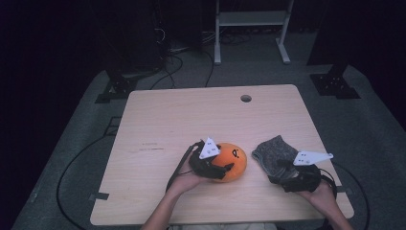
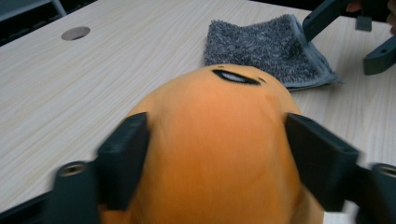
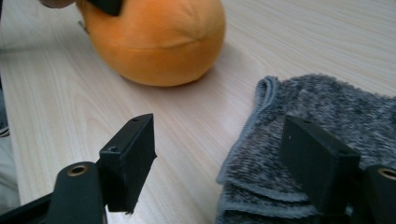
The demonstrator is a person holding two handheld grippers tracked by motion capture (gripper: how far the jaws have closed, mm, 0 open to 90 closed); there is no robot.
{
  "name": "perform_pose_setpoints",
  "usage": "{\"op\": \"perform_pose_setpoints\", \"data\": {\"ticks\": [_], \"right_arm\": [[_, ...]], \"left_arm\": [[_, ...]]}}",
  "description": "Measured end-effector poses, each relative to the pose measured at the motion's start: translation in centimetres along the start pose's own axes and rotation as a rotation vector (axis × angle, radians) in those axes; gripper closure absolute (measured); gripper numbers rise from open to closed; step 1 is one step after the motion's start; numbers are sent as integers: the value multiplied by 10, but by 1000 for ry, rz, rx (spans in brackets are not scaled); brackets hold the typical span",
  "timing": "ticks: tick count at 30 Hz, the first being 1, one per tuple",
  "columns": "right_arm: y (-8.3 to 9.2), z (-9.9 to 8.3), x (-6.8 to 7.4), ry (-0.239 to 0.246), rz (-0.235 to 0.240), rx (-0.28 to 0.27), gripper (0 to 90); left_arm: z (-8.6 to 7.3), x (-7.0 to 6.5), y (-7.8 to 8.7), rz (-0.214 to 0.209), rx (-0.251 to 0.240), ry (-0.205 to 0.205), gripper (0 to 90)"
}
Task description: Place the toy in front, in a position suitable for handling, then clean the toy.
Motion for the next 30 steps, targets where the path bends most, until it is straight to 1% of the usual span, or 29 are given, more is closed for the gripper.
{"op": "perform_pose_setpoints", "data": {"ticks": [1,3,4,6,8,9,12,14,18,20,21,22,23,24,25,26,27,28,30], "right_arm": [[1,0,-2,-9,-1,-7,257],[4,1,-5,-25,-7,-25,256],[5,1,-7,-31,-9,-30,256],[4,0,-9,-49,6,-27,256],[4,-2,-11,-54,1,-15,256],[4,-2,-12,-54,0,-12,256],[5,-1,-14,-63,-1,-25,256],[4,-1,-15,-70,-3,-25,256],[1,8,-21,-71,-37,-41,256],[-2,13,-27,-68,-60,-26,256],[-3,18,-32,-63,-81,-30,257],[-4,20,-35,-61,-91,-31,267],[-7,24,-40,-69,-90,-23,311],[-10,26,-44,-81,-73,-15,327],[-12,27,-47,-88,-69,-14,324],[-14,27,-51,-96,-74,-2,316],[-18,28,-58,-104,-88,17,314],[-19,29,-62,-107,-95,14,317],[-22,31,-71,-120,-127,8,334]], "left_arm": [[0,1,2,2,-5,8,161],[1,3,13,-12,-13,28,122],[1,4,17,-12,-23,27,103],[-1,8,28,7,-45,6,101],[-2,15,36,28,-46,5,102],[-3,20,40,38,-51,11,102],[-7,30,48,45,-62,48,103],[-9,33,50,37,-60,65,105],[-9,32,50,34,-61,58,105],[-8,30,49,23,-64,52,104],[-9,29,49,21,-58,44,104],[-9,28,49,25,-54,38,104],[-11,28,48,25,-41,28,104],[-13,28,48,26,-31,25,104],[-13,28,48,25,-30,27,104],[-14,30,48,20,-29,33,104],[-14,31,48,18,-32,39,104],[-13,32,48,14,-36,48,104],[-13,34,48,8,-46,63,104]]}}
Point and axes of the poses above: each handheld gripper's, and its own axes: y roughly backward along the jaws, z roughly out of its top, x roughly to its left, the point moved 7 cm from there along -y, roughly forward along the jaws, and after that the axes turned 10 degrees about z, right-handed, at the moved point
